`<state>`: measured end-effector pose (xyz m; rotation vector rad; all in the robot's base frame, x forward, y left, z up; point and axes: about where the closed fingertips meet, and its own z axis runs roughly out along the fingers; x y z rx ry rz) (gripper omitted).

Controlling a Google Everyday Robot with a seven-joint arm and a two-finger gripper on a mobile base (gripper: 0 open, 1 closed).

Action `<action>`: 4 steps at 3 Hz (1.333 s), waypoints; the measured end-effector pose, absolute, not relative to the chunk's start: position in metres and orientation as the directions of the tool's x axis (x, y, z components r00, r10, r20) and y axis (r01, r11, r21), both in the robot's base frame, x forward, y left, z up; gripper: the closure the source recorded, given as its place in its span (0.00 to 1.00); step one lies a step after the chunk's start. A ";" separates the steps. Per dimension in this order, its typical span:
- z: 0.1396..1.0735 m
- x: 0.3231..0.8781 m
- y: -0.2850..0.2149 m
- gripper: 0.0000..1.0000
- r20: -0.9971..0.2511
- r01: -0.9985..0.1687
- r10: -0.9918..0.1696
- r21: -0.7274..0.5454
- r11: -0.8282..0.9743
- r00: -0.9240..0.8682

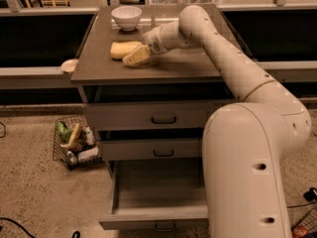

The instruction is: Place sponge into bottom drawer

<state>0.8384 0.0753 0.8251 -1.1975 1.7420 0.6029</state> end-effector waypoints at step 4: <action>0.880 0.758 0.047 1.00 -0.934 -0.920 -0.358 -0.152 0.361 0.014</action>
Offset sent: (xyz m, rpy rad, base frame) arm -0.0242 -0.0081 0.0207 0.0165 -0.0496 0.0322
